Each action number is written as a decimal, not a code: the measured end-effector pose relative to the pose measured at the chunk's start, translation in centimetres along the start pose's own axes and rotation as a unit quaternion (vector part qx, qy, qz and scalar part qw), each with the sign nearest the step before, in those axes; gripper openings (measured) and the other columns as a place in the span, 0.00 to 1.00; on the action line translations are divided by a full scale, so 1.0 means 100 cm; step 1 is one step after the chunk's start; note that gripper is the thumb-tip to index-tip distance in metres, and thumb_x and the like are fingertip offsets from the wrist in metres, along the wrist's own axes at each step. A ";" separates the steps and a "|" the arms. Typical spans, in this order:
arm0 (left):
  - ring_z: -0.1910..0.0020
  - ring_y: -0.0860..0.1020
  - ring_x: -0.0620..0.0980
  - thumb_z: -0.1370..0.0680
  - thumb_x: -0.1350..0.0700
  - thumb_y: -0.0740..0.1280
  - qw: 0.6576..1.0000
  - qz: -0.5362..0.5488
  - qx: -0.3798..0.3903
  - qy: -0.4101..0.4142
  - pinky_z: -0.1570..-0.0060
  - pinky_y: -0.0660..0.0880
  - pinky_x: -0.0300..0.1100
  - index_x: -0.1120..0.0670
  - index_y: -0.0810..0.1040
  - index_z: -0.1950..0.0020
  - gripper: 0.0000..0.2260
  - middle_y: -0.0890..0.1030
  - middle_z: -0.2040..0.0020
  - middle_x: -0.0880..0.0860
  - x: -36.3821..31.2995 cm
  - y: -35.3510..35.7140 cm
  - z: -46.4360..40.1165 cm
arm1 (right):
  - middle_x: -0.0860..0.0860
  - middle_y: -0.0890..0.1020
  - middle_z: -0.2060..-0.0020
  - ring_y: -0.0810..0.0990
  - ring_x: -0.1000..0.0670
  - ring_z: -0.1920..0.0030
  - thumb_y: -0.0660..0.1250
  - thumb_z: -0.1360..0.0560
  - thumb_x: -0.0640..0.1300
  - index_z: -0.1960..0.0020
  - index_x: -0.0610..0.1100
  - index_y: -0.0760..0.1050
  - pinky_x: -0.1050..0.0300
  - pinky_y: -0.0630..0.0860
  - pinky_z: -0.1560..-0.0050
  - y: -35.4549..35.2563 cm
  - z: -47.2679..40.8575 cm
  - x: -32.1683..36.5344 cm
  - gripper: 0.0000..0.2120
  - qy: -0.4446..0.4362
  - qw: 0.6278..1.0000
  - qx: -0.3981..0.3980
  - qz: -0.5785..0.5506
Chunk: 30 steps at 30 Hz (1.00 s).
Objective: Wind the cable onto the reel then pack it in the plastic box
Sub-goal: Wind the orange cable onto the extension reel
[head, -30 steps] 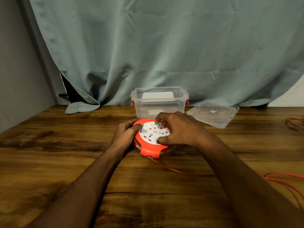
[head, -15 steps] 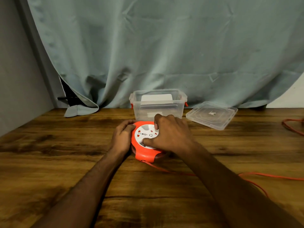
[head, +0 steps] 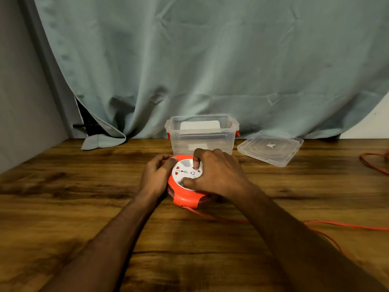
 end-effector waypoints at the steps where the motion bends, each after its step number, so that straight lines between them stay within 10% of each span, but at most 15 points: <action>1: 0.50 0.84 0.68 0.19 0.58 0.69 1.000 -0.007 0.003 0.003 0.47 0.81 0.60 0.58 0.84 0.51 0.05 0.87 0.52 0.65 -0.001 0.000 0.001 | 0.59 0.67 0.63 0.68 0.51 0.56 0.71 0.37 0.73 0.52 0.56 0.71 0.52 0.63 0.59 0.000 0.000 -0.001 0.25 0.002 1.000 -0.001 -0.002; 11: 0.51 0.86 0.63 0.28 0.46 0.69 0.999 -0.045 0.011 -0.004 0.44 0.81 0.65 0.46 0.89 0.58 0.09 0.89 0.56 0.57 -0.002 0.004 0.003 | 0.50 0.82 0.49 0.75 0.48 0.54 0.68 0.32 0.72 0.47 0.49 0.77 0.54 0.63 0.57 0.007 -0.003 0.002 0.28 0.052 0.999 -0.013 0.000; 22: 0.49 0.85 0.70 0.29 0.48 0.70 1.000 -0.007 0.011 -0.009 0.43 0.80 0.68 0.50 0.89 0.59 0.10 0.88 0.56 0.62 -0.005 0.004 0.005 | 0.57 0.80 0.59 0.78 0.52 0.56 0.71 0.28 0.60 0.49 0.57 0.74 0.58 0.65 0.64 -0.009 -0.005 -0.003 0.12 -0.043 0.999 0.008 -0.027; 30: 0.63 0.84 0.56 0.29 0.49 0.70 1.000 0.007 0.009 -0.020 0.54 0.78 0.53 0.50 0.88 0.63 0.09 0.88 0.63 0.57 -0.003 0.005 0.004 | 0.58 0.80 0.40 0.78 0.53 0.44 0.76 0.32 0.54 0.35 0.59 0.73 0.60 0.75 0.56 -0.017 -0.003 -0.021 0.27 -0.092 0.986 0.130 -0.047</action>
Point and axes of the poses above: each hand's wrist, its own z-axis away from the middle knuckle, its own y-axis out of the palm, x = y × z, the point moved 3 cm from there along -z, towards the middle knuckle
